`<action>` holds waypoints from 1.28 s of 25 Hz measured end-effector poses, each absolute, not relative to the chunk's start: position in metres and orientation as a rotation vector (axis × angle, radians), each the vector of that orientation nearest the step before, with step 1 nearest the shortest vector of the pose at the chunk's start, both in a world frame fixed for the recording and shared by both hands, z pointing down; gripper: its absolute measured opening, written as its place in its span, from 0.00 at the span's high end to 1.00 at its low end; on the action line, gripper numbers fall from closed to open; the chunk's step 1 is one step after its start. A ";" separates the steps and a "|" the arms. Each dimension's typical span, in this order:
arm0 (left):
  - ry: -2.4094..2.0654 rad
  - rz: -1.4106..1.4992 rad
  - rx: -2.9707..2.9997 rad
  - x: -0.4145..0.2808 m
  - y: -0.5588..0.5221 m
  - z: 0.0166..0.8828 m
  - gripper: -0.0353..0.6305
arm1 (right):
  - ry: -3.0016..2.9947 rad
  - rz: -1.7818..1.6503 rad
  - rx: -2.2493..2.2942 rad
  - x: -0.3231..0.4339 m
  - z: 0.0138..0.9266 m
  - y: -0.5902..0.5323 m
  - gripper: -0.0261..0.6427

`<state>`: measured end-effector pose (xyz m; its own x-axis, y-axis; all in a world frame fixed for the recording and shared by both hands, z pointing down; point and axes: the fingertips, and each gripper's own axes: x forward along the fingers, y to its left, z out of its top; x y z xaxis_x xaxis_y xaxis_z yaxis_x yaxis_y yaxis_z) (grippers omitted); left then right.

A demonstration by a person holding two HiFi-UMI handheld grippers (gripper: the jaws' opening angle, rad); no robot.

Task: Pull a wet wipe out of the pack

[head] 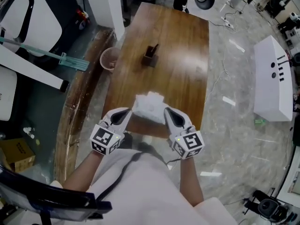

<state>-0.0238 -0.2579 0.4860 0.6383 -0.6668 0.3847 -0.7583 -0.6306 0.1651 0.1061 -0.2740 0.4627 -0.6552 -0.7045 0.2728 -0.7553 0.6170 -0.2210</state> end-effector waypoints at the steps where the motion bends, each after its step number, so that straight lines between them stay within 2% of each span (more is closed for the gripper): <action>1: -1.121 0.434 2.556 -0.024 -0.260 0.492 0.94 | -2.670 0.485 1.241 0.106 0.468 -0.278 0.95; 6: -0.992 0.535 2.617 -0.007 -0.273 0.519 0.93 | -2.625 0.504 1.274 0.100 0.489 -0.291 0.95; 7: -0.970 0.556 2.619 -0.003 -0.274 0.526 0.85 | -2.607 0.508 1.273 0.099 0.494 -0.291 0.95; 10: -0.920 0.610 2.613 0.011 -0.281 0.551 0.75 | -2.555 0.521 1.278 0.097 0.509 -0.291 0.95; 16: -0.841 0.693 2.602 0.037 -0.298 0.581 0.71 | -2.473 0.594 1.304 0.097 0.538 -0.283 0.95; 20: -0.830 0.729 2.568 0.044 -0.304 0.593 0.72 | -2.448 0.603 1.291 0.094 0.550 -0.283 0.95; 24: -0.786 0.744 2.554 0.048 -0.304 0.599 0.82 | -2.432 0.628 1.281 0.094 0.558 -0.286 0.95; 28: -0.787 0.735 2.508 0.047 -0.304 0.608 0.82 | -2.425 0.639 1.262 0.092 0.562 -0.290 0.95; 30: -0.828 0.697 2.475 0.042 -0.310 0.609 0.93 | -2.420 0.642 1.250 0.091 0.565 -0.292 0.95; 32: -0.858 0.650 2.430 0.036 -0.314 0.610 0.94 | -2.400 0.646 1.222 0.091 0.574 -0.291 0.95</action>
<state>0.0356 -0.3137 0.6101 0.6908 -0.4426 0.5717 -0.6702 -0.6888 0.2765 0.0906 -0.2910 0.5741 -0.5557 -0.6536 0.5138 -0.8232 0.5191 -0.2300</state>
